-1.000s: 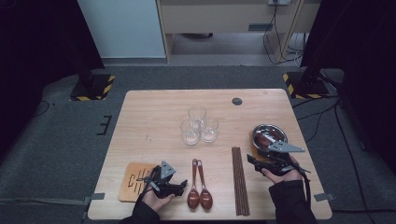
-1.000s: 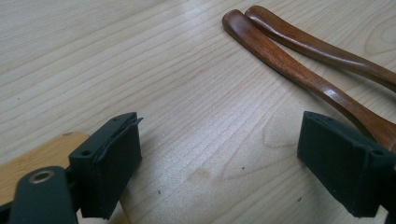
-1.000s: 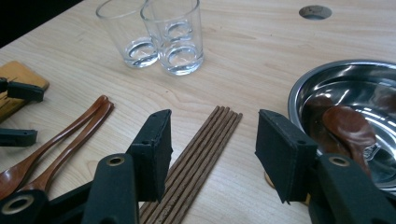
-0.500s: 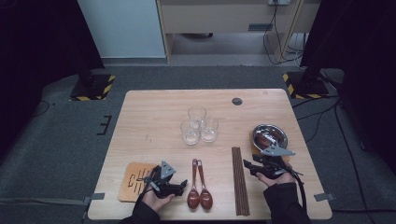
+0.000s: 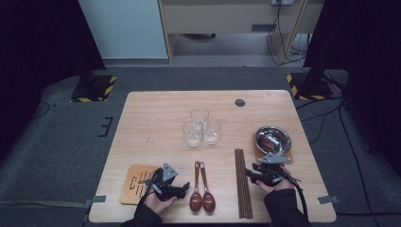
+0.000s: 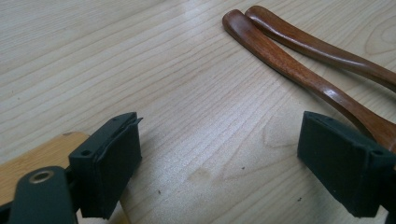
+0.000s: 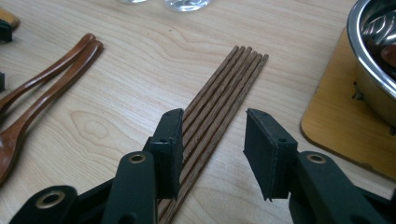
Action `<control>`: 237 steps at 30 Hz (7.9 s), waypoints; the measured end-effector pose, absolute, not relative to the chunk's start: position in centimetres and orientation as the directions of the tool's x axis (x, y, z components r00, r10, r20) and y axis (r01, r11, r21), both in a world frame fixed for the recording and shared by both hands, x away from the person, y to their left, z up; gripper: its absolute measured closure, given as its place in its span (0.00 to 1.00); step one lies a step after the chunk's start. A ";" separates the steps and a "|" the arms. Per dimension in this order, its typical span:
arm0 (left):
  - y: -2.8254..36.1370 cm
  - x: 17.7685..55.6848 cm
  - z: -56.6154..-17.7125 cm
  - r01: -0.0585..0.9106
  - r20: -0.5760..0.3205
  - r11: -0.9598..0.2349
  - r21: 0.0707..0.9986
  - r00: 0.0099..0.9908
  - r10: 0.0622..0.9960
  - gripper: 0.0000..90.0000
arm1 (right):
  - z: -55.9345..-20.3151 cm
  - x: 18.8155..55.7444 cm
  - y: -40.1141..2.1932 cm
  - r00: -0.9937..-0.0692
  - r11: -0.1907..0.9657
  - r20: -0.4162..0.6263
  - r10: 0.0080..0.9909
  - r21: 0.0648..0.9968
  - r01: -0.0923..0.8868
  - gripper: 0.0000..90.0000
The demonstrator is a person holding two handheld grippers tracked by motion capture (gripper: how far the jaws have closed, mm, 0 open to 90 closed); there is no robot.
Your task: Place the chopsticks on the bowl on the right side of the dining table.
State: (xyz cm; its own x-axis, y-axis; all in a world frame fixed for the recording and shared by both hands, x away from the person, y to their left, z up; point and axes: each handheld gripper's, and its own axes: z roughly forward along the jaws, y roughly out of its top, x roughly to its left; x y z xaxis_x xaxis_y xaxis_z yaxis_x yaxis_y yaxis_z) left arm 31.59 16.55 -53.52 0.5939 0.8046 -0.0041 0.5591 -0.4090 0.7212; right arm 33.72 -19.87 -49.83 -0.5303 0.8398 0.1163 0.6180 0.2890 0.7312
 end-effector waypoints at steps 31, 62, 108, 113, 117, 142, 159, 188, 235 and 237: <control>16.5 31.6 -53.5 0.559 -0.004 -0.410 0.721 0.594 0.804 0.14 | -52.2 33.9 -19.4 -0.531 0.339 0.099 0.842 0.669 0.662 0.77; 16.5 31.6 -53.5 0.559 -0.004 -0.409 0.721 0.594 0.804 0.14 | -52.1 34.5 -20.7 -0.469 0.314 0.072 0.880 0.654 0.688 0.94; 16.5 31.6 -53.5 0.559 -0.004 -0.409 0.721 0.594 0.805 0.14 | -52.4 33.4 -22.7 -0.451 0.278 0.081 0.889 0.687 0.671 0.94; 16.5 31.6 -53.5 0.559 -0.004 -0.409 0.721 0.594 0.805 0.14 | -52.5 33.0 -22.9 -0.451 0.281 0.069 0.890 0.695 0.662 0.89; 16.5 31.6 -53.5 0.559 -0.004 -0.410 0.721 0.594 0.804 0.14 | -52.6 32.6 -23.0 -0.448 0.280 0.068 0.891 0.695 0.662 0.89; 16.5 31.6 -53.5 0.559 -0.004 -0.409 0.721 0.594 0.804 0.14 | -50.8 32.3 -23.4 -0.451 0.238 0.100 0.887 0.737 0.633 0.95; 16.5 31.6 -53.5 0.559 -0.004 -0.409 0.721 0.594 0.805 0.14 | -48.6 32.0 -24.1 -0.455 0.188 0.130 0.881 0.786 0.589 0.95; 16.5 31.6 -53.5 0.559 -0.004 -0.409 0.721 0.594 0.804 0.14 | -45.2 31.8 -24.9 -0.465 0.131 0.153 0.872 0.842 0.523 0.95; 16.5 31.6 -53.5 0.559 -0.004 -0.409 0.721 0.594 0.805 0.14 | -42.2 33.8 -28.7 -0.442 0.058 0.170 0.881 0.888 0.457 0.95; 16.5 31.6 -53.5 0.559 -0.004 -0.409 0.721 0.594 0.805 0.14 | -42.3 34.0 -28.8 -0.441 0.059 0.169 0.882 0.886 0.459 0.95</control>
